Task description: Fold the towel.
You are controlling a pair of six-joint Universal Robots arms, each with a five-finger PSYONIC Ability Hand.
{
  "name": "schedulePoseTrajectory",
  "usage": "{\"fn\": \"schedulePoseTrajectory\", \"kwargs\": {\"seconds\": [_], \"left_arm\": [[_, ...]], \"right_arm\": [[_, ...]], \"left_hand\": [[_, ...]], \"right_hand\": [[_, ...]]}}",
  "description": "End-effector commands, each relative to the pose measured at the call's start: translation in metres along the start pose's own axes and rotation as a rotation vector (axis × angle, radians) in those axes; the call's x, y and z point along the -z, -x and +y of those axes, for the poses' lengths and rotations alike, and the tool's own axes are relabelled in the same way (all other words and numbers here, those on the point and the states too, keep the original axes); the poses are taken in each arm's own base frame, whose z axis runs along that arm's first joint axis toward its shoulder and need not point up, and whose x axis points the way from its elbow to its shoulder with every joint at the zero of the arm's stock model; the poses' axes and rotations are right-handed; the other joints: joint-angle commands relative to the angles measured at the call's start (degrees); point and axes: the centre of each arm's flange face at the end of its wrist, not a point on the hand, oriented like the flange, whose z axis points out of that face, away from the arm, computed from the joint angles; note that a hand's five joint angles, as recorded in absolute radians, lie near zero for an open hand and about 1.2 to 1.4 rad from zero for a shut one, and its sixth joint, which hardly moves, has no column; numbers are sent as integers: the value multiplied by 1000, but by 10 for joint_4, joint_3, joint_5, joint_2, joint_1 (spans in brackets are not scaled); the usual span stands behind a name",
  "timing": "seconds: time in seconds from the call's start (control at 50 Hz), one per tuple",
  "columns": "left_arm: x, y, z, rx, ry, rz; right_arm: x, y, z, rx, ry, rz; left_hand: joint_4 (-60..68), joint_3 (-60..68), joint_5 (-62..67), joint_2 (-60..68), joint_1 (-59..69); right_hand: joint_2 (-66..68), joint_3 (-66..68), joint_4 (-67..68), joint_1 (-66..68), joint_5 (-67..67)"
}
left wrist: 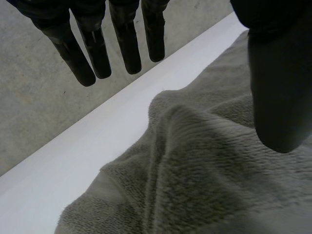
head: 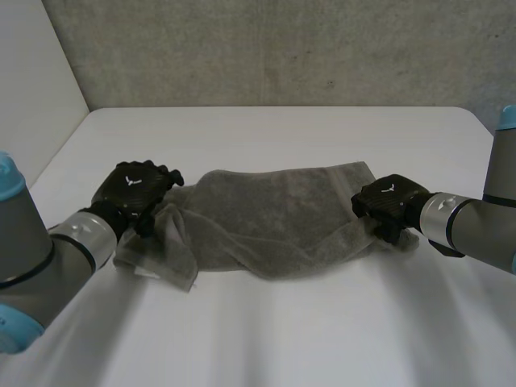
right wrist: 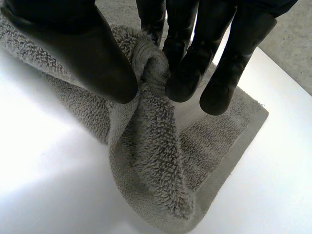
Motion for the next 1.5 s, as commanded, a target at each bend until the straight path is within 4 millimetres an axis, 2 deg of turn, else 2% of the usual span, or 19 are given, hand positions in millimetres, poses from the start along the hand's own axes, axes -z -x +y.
{"fn": "schedulePoseTrajectory", "kwargs": {"seconds": [0.02, 0.16, 0.18, 0.26, 0.32, 0.5, 0.62, 0.76, 0.88, 0.98, 1.04, 1.08, 1.14, 1.34, 1.42, 1.5], "left_arm": [[2, -24, 7, -25, -45, 33], [7, -37, 8, -32, -42, 52], [8, -44, 10, -37, -38, 64], [5, -65, 23, -49, -1, 81], [-2, -71, 29, -59, 4, 51], [-23, -74, 47, -69, 50, -24], [-28, -75, 50, -96, 53, -27], [-35, -62, 52, -211, 44, -126], [-37, -53, 54, -243, 49, -177], [-40, -25, 55, -227, 71, -242], [-41, -18, 53, -221, 68, -262], [-42, -3, 50, -212, 66, -298], [-43, 5, 51, -206, 66, -301], [-42, 1, 55, -204, 54, -217], [-41, 1, 52, -198, 41, -214], [-38, 3, 46, -197, 25, -219]], "right_arm": [[-1, 5, 1, 2, 1, -10], [-1, 5, 2, 2, 1, -10], [-1, 6, 2, 4, 2, -12], [-2, 7, 4, 2, 5, -15], [-3, 8, 6, -2, 13, -22], [-3, 8, 6, -2, 13, -22], [-4, 9, 8, -4, 16, -27], [-4, 9, 8, -4, 16, -26], [-4, 8, 9, -4, 18, -25], [-4, 8, 9, -4, 17, -23], [-4, 7, 9, -5, 18, -22], [-4, 7, 9, -5, 18, -22], [-4, 7, 9, -5, 18, -22], [-3, 7, 8, -4, 17, -21], [-3, 5, 9, -7, 17, -17], [-4, 4, 9, -4, 12, -9]], "left_hand": [[-66, -56, -146, -75, -67], [-66, -56, -146, -75, -67], [-65, -55, -145, -73, -65], [-61, -51, -141, -70, -62], [-61, -51, -141, -70, -62], [-56, -46, -136, -65, -56], [-55, -45, -134, -63, -55], [-50, -39, -129, -58, -50], [-46, -36, -126, -55, -46], [-46, -36, -126, -55, -46], [-46, -36, -126, -55, -46], [-46, -36, -126, -55, -46], [-40, -29, -119, -48, -40], [33, 43, -47, 24, 33], [127, 137, 47, 118, 127], [149, 159, 69, 141, 149]], "right_hand": [[56, 35, 34, 62, 45], [56, 35, 34, 62, 45], [56, 35, 34, 62, 45], [56, 35, 34, 62, 45], [56, 35, 34, 62, 45], [56, 35, 34, 62, 45], [56, 35, 34, 62, 45], [56, 35, 34, 62, 45], [56, 35, 34, 62, 45], [56, 35, 34, 62, 45], [56, 35, 34, 62, 45], [56, 35, 34, 62, 45], [56, 35, 34, 62, 45], [56, 35, 34, 62, 45], [56, 35, 34, 62, 45], [56, 35, 34, 62, 45]]}}
